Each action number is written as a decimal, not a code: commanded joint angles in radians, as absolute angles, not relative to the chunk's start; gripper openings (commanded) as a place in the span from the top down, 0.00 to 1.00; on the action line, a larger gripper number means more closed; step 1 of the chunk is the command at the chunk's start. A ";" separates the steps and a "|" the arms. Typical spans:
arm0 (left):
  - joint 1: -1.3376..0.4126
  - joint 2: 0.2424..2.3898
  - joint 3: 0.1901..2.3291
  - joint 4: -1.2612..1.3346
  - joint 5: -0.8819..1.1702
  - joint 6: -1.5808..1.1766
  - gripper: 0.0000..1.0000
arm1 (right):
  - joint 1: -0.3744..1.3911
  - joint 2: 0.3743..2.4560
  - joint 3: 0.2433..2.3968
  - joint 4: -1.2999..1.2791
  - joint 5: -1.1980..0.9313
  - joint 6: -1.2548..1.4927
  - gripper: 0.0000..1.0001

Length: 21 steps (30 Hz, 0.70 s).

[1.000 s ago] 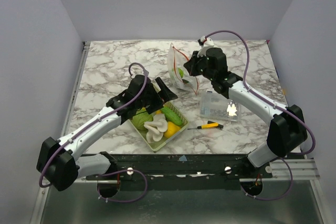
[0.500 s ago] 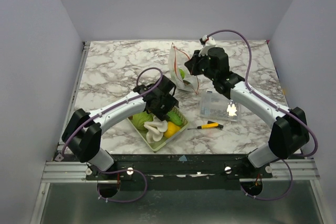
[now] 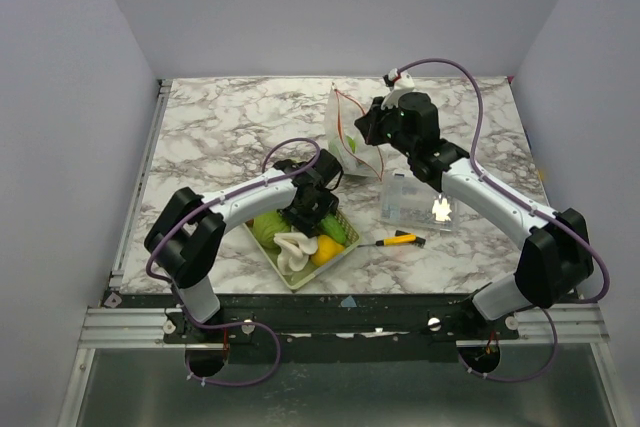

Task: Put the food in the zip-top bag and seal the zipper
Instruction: Pick up the fake vegetable from the bin.

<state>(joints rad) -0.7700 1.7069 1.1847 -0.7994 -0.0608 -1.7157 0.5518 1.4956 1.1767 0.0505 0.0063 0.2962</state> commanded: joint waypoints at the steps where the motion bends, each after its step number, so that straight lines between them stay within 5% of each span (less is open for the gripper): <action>1: -0.778 1.741 1.193 -0.812 -0.104 -1.746 0.37 | 0.557 1.459 1.160 0.043 0.027 0.285 0.99; 8: -0.788 1.679 1.205 -0.828 -0.162 -1.716 0.63 | 0.557 1.460 1.157 0.046 0.017 0.288 0.99; 21: -0.798 1.463 1.195 -0.780 -0.204 -1.548 0.84 | 0.558 1.456 1.263 0.003 0.020 0.233 0.99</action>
<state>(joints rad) -0.7914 1.5097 1.1873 -0.8051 -0.1673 -1.6341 0.5518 1.4807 1.1828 0.0319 0.0063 0.2848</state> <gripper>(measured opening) 0.443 0.008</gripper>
